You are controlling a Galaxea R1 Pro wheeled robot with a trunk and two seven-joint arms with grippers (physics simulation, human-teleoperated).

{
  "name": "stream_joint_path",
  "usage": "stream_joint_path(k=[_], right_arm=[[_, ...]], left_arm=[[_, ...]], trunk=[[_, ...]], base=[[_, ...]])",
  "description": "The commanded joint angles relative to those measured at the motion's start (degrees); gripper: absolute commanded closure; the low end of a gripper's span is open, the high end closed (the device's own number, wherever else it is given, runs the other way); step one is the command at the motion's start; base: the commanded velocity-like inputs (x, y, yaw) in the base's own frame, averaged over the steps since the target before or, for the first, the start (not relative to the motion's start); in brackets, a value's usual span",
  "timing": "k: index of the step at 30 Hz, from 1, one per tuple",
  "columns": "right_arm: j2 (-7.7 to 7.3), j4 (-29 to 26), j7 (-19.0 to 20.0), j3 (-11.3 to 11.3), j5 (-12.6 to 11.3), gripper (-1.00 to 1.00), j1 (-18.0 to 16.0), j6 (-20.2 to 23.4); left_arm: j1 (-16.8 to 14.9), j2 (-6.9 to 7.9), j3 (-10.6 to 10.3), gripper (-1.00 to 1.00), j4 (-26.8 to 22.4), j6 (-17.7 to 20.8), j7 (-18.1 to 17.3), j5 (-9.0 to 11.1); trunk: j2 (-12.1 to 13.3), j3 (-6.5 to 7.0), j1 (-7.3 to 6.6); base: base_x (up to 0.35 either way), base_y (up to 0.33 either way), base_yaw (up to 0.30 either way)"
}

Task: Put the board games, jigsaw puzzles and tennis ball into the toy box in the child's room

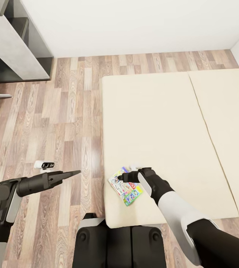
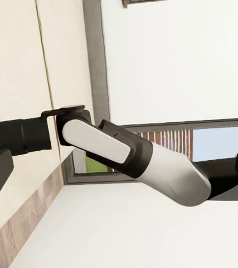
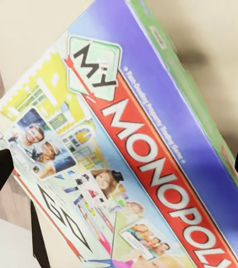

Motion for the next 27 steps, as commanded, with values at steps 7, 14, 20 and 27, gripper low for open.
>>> stream_joint_path(k=[7, 14, 20, 27], right_arm=[[0.0, 0.0, -0.1, 0.1, -0.3, -1.0, 0.0, 0.2], [0.0, 0.0, -0.1, 0.1, -0.3, -1.0, 0.0, 0.2], [0.0, 0.0, -0.2, 0.0, -0.3, -1.0, 0.0, 0.3], [0.0, 0.0, -0.1, 0.0, -0.3, -1.0, 0.0, 0.3]], left_arm=[[0.0, 0.03, 0.2, -1.0, 0.0, 0.6, -0.2, 0.0], [0.0, -0.01, 0.2, -1.0, 0.0, 0.6, -0.2, 0.0], [0.0, -0.03, 0.2, -1.0, 0.0, 0.6, -0.2, 0.0], [0.0, -0.04, 0.2, -1.0, -0.1, 0.6, -0.2, 0.0]], trunk=[[-0.1, -0.06, 0.03], [-0.1, -0.06, 0.03], [-0.1, -0.06, 0.03], [-0.1, -0.06, 0.03]], base=[[0.0, 0.018, 0.0], [0.0, 0.001, 0.0], [0.0, 0.0, 0.0], [0.0, 0.003, 0.0]])
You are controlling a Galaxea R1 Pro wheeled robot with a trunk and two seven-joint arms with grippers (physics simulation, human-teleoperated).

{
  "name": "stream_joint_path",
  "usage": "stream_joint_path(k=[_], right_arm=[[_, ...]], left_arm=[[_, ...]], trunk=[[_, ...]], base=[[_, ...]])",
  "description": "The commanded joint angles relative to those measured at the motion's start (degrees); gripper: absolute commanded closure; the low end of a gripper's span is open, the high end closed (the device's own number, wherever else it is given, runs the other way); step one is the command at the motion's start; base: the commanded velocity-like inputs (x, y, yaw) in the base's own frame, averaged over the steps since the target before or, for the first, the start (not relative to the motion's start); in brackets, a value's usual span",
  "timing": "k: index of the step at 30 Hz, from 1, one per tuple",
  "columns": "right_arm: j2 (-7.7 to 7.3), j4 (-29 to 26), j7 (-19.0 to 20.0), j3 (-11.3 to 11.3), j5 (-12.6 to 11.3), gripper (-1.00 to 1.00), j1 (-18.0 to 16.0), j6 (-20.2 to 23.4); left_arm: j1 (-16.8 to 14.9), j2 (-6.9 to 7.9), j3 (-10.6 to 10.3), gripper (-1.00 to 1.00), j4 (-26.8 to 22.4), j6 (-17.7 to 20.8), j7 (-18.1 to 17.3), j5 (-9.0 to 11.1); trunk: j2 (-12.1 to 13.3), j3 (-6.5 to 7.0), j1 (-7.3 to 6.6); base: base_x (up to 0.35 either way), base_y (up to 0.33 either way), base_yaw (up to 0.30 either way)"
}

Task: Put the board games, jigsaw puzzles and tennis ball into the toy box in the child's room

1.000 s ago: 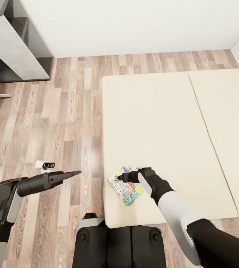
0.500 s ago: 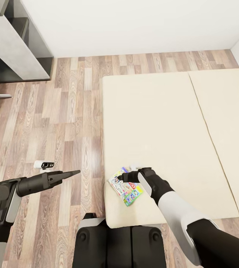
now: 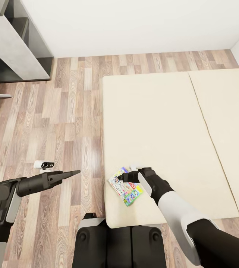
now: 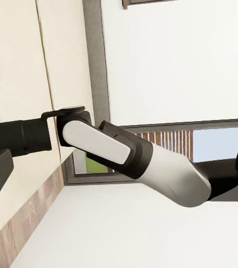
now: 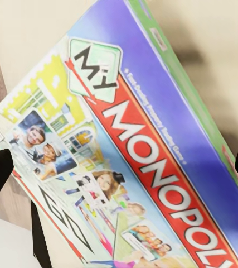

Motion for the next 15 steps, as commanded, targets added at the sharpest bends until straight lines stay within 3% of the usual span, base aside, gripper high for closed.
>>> stream_joint_path(k=[1, 15], right_arm=[[0.0, 0.0, 0.0, 0.1, -0.2, -1.0, 0.0, 0.2], [0.0, 0.1, -0.1, 0.2, -0.1, -1.0, 0.0, 2.6]], left_arm=[[0.0, 0.02, 0.0, -1.0, 0.0, 0.6, -0.2, 0.0], [0.0, 0.02, 0.0, -1.0, 0.0, 0.6, -0.2, 0.0]], trunk=[[-0.1, -0.06, 0.03], [-0.1, -0.06, 0.03]], base=[[0.0, 0.048, 0.0], [0.0, 0.019, 0.0]])
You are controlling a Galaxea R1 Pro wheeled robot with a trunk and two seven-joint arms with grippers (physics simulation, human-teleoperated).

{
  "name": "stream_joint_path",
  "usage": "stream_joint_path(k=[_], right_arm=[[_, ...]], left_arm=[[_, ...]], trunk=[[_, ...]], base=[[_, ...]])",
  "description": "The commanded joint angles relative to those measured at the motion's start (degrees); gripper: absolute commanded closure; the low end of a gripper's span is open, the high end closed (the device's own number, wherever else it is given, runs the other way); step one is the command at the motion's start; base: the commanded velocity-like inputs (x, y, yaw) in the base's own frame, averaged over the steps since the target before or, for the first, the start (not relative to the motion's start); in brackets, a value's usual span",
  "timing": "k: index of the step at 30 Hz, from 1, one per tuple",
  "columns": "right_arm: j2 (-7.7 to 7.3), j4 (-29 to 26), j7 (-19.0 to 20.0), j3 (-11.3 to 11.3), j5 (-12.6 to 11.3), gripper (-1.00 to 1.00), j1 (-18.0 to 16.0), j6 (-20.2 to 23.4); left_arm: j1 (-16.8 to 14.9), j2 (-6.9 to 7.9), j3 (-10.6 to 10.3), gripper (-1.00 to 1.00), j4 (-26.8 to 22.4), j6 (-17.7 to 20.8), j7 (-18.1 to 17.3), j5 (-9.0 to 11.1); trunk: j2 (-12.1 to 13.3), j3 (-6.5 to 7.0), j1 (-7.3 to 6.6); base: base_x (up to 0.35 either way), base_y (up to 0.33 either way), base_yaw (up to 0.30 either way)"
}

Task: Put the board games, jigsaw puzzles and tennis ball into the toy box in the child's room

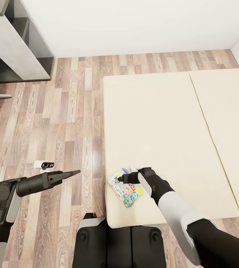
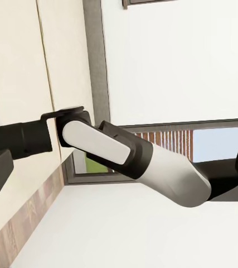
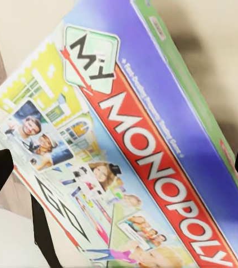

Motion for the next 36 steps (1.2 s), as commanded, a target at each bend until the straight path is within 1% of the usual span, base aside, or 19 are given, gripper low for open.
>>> stream_joint_path(k=[1, 11, 36], right_arm=[[0.0, 0.0, 0.0, 0.1, -0.2, -1.0, 0.0, 0.3], [0.0, -0.1, 0.0, 0.2, -0.2, -1.0, 0.0, 1.8], [0.0, 0.0, 0.1, 0.3, -0.2, -1.0, 0.0, 1.9]], left_arm=[[0.0, 0.02, 0.0, -1.0, 0.0, 0.6, -0.2, 0.0], [0.0, 0.07, 0.1, -1.0, 0.0, 0.6, -0.2, 0.0], [0.0, 0.11, 0.1, -1.0, 0.0, 0.6, -0.2, 0.0]], trunk=[[-0.1, -0.06, 0.03], [-0.1, -0.06, 0.03], [-0.1, -0.06, 0.03]], base=[[0.0, 0.0, 0.0], [0.0, 0.0, 0.0], [0.0, 0.008, 0.0]])
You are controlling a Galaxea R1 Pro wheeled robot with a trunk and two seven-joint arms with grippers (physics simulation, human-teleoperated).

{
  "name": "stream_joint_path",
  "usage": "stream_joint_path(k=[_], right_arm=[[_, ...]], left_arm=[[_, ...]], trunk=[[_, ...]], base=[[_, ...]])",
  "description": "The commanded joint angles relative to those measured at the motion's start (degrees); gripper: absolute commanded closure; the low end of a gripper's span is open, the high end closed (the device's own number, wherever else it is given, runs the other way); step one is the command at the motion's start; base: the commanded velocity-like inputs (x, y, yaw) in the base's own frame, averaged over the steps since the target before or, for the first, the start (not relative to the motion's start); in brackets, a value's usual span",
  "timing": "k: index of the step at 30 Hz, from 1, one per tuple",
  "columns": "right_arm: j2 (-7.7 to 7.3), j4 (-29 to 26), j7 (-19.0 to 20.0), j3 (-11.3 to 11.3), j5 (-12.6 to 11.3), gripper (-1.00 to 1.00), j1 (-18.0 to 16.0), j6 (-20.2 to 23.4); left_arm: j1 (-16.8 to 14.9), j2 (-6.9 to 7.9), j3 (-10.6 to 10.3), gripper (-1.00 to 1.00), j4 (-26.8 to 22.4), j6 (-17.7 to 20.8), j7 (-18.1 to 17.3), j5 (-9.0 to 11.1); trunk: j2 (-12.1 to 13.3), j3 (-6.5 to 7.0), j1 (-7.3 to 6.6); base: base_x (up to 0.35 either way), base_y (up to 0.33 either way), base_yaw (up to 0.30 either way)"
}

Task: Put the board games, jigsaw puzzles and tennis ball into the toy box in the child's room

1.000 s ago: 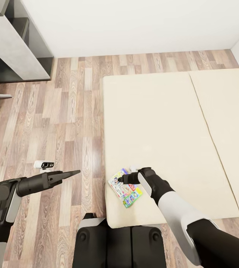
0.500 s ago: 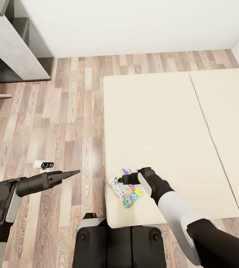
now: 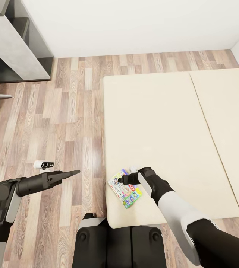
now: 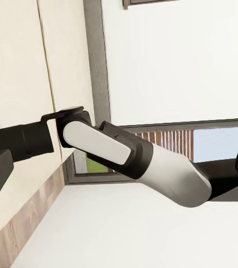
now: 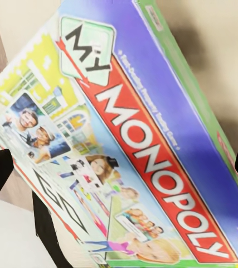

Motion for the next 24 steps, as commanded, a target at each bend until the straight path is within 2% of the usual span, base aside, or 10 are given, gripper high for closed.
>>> stream_joint_path(k=[1, 24], right_arm=[[0.0, 0.0, 0.0, 0.1, -0.2, -1.0, 0.0, 0.2], [0.0, 0.0, 0.0, 0.2, -0.2, -1.0, 0.0, 0.2]], left_arm=[[0.0, 0.02, 0.0, -1.0, 0.0, 0.6, -0.2, 0.0], [0.0, 0.02, 0.0, -1.0, 0.0, 0.6, -0.2, 0.0]], trunk=[[-0.1, -0.06, 0.03], [-0.1, -0.06, 0.03]], base=[[0.0, 0.112, 0.0], [0.0, 0.041, 0.0]])
